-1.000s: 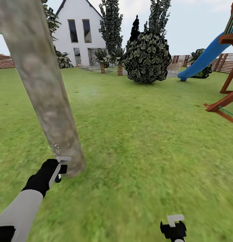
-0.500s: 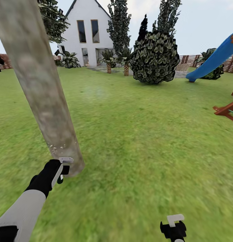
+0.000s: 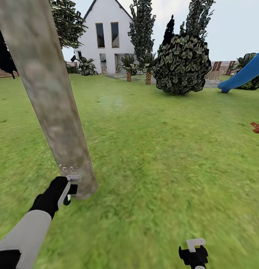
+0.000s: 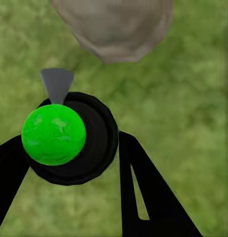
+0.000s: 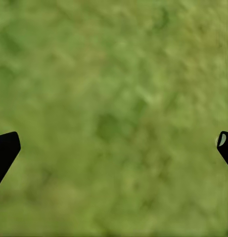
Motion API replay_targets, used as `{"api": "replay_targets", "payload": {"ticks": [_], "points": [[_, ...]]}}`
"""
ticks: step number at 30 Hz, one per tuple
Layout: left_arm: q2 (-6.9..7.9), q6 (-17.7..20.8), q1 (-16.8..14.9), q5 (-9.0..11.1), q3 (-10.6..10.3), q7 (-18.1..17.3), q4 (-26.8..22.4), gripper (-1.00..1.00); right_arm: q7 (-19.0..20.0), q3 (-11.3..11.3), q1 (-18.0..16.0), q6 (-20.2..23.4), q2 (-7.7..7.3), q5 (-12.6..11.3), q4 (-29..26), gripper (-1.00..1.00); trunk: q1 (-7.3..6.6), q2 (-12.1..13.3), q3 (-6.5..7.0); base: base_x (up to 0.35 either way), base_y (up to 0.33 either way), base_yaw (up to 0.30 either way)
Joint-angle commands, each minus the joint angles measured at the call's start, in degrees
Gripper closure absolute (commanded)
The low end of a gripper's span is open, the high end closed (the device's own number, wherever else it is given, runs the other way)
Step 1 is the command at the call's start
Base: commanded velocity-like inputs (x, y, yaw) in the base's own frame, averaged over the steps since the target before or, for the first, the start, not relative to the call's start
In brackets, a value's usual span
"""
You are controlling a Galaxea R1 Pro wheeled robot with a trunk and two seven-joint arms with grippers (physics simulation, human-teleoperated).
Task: In the garden, pick up the pesticide atomizer on the floor and spray pesticide onto both trees until each tree trunk is fully covered.
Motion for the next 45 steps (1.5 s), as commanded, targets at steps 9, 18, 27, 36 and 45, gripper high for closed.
{"api": "replay_targets", "payload": {"ticks": [9, 18, 27, 36, 45], "points": [[0.71, 8.5, -1.5, -0.1, 0.0, -0.4, -4.4, 1.00, -0.5, 0.4, 0.0, 0.1, 0.16, 0.4, 0.0, -1.00, -0.01, 0.0, -0.05, -0.094, 0.000, 0.000], [0.14, 8.6, -6.2, -0.2, 0.1, -0.2, -4.5, 1.00, -0.5, 0.4, 0.0, 0.1, 0.17, 0.4, 0.0, -1.00, -0.01, 0.0, -0.05, -0.008, 0.000, 0.082], [-0.03, 8.7, -6.5, -0.2, 0.0, -0.2, -4.6, 1.00, -0.5, 0.4, 0.0, 0.1, 0.17, 0.4, 0.0, -1.00, -0.01, 0.0, -0.05, 0.158, -0.166, 0.145], [-0.05, 9.2, -6.4, -0.3, 0.0, -0.2, -6.4, 1.00, -0.5, 0.4, 0.0, 0.1, 0.17, 0.4, 0.0, -1.00, -0.01, 0.0, -0.05, 0.001, -0.277, 0.001], [0.02, 9.3, -5.9, -0.4, 0.0, -0.2, -6.5, 1.00, -0.5, 0.4, 0.0, 0.1, 0.18, 0.4, 0.0, -1.00, -0.01, 0.0, -0.05, 0.000, -0.277, 0.104]]}}
